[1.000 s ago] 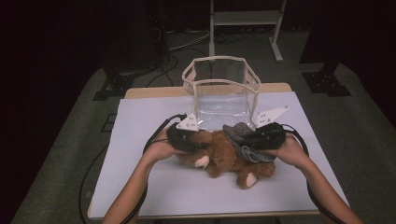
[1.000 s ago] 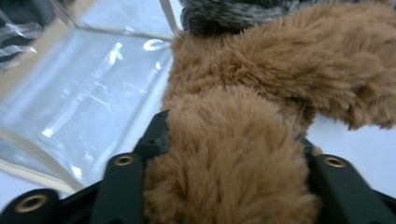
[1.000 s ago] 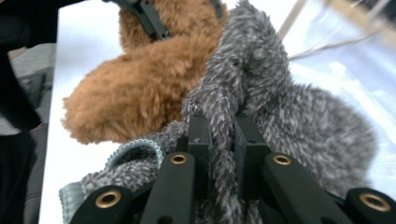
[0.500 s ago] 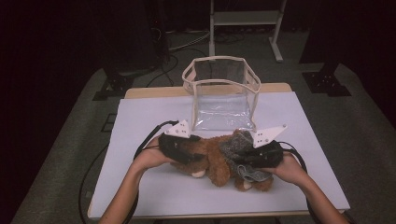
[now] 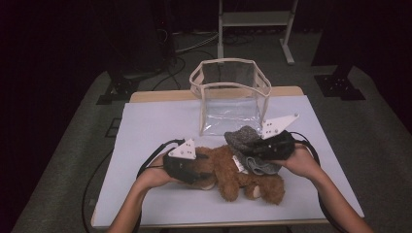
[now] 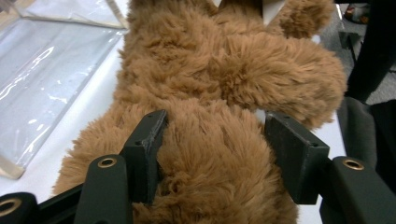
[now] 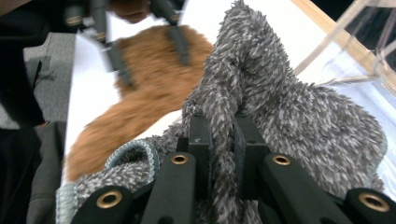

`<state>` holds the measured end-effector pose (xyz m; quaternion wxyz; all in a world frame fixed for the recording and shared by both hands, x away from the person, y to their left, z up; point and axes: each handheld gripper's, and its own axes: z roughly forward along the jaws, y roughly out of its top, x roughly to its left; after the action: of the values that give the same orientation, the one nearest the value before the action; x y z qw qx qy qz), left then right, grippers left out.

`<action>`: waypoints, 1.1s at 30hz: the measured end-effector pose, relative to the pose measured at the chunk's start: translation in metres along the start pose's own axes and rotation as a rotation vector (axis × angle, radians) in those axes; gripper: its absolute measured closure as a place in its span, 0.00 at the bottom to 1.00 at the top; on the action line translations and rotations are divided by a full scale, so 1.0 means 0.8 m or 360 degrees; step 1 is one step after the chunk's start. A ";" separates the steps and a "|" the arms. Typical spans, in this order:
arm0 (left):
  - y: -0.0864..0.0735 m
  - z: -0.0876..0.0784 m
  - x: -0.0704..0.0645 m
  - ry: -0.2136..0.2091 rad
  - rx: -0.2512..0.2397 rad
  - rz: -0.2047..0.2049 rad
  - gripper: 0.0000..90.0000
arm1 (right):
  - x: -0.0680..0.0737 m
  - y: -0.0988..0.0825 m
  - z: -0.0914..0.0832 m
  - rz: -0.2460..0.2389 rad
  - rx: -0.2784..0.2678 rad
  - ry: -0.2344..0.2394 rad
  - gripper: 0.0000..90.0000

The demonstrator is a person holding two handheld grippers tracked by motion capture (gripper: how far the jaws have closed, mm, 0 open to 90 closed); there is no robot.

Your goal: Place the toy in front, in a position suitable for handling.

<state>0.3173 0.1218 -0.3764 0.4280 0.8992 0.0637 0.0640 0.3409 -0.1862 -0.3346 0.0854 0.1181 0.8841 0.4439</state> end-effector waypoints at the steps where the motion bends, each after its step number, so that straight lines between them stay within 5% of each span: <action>1: 0.000 -0.001 -0.002 0.0006 0.0002 0.0008 0.43 | -0.003 -0.001 0.004 0.0011 0.0019 0.0003 0.88; 5: 0.002 -0.006 -0.005 -0.0009 -0.0012 0.0012 0.42 | 0.004 -0.013 0.016 0.0023 0.0059 0.0059 0.88; 11: 0.013 -0.018 -0.003 0.0028 -0.0064 0.0022 0.39 | 0.032 -0.035 0.008 0.0011 0.0018 0.0062 0.88; 15: 0.006 -0.015 -0.002 0.0027 -0.0027 0.0007 0.40 | 0.040 -0.045 0.000 0.0014 0.0006 0.0070 0.88; 21: -0.006 -0.006 -0.005 -0.0020 -0.0069 -0.0027 0.42 | 0.046 -0.016 -0.007 -0.0097 0.0039 0.0013 0.88; 27: -0.009 -0.009 -0.010 -0.0040 -0.0059 0.0001 0.43 | 0.060 0.022 0.029 -0.0235 0.0067 0.0090 0.88; 30: -0.010 -0.010 -0.014 -0.0031 -0.0047 0.0011 0.43 | 0.067 0.021 0.044 -0.0261 0.0100 0.0110 0.88; 33: -0.010 -0.010 -0.015 -0.0031 -0.0057 0.0021 0.43 | 0.069 0.005 0.035 -0.0229 0.0067 0.0108 0.88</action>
<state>0.3035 0.1309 -0.3779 0.4443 0.8924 0.0525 0.0590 0.2958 -0.1470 -0.3501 0.0847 0.0409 0.9018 0.4217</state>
